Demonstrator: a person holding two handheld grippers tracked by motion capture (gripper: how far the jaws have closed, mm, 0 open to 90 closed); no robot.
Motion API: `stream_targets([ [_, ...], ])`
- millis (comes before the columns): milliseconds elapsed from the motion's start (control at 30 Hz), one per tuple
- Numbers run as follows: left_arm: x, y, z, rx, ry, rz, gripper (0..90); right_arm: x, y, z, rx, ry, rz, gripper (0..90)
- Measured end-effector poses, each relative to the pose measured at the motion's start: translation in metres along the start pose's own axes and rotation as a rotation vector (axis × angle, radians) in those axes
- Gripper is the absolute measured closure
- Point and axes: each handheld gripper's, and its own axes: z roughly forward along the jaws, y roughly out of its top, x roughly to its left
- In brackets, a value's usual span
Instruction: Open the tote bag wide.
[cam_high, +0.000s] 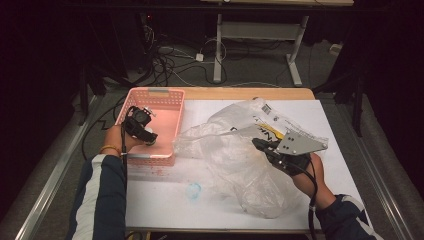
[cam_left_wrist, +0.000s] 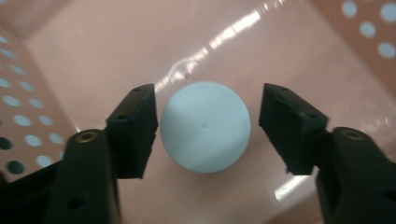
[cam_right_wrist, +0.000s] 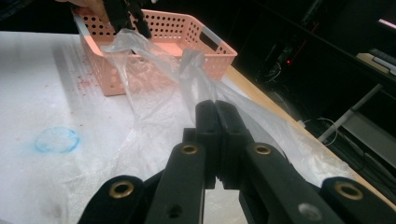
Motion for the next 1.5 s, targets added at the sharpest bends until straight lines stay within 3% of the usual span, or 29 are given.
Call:
stream_targets([
  [100,0.000,-0.001,-0.001,0.003,0.009,0.004,46.0,0.000,0.001,-0.003,-0.012,-0.012,0.000,90.0],
  [200,0.003,-0.003,-0.002,0.003,-0.010,-0.005,47.0,-0.001,0.003,-0.005,-0.025,-0.031,0.004,90.0],
  [400,0.002,-0.005,-0.003,0.000,-0.008,0.000,47.7,-0.001,0.005,-0.006,-0.029,-0.043,0.001,90.0],
  [733,0.000,-0.011,-0.013,-0.081,0.003,-0.016,47.8,-0.001,0.001,-0.003,-0.017,-0.050,0.004,90.0],
  [867,-0.001,-0.017,-0.019,-0.141,0.005,-0.030,47.8,-0.001,0.001,-0.003,-0.020,-0.057,0.005,90.0],
  [933,-0.003,-0.019,-0.020,-0.148,0.018,-0.028,47.8,-0.002,0.001,-0.003,-0.020,-0.061,0.006,90.0],
  [1033,-0.008,-0.027,-0.029,-0.223,0.037,-0.029,47.8,-0.002,0.000,-0.003,-0.015,-0.068,0.004,90.0],
  [1067,-0.008,-0.027,-0.029,-0.223,0.037,-0.029,47.9,-0.002,0.000,-0.002,-0.014,-0.072,0.003,90.0],
  [1133,-0.012,-0.033,-0.038,-0.301,0.038,-0.047,47.9,-0.002,-0.001,-0.001,-0.011,-0.072,0.003,90.0],
  [1333,-0.021,-0.036,-0.048,-0.385,0.057,-0.047,47.9,-0.001,-0.002,0.000,-0.005,-0.079,-0.001,90.0],
  [1400,-0.026,-0.037,-0.056,-0.454,0.055,-0.047,47.9,-0.001,-0.002,0.000,-0.006,-0.080,0.001,90.0],
  [1500,-0.034,-0.038,-0.067,-0.500,0.054,-0.027,48.0,-0.001,-0.002,0.000,-0.005,-0.083,0.003,90.0],
])
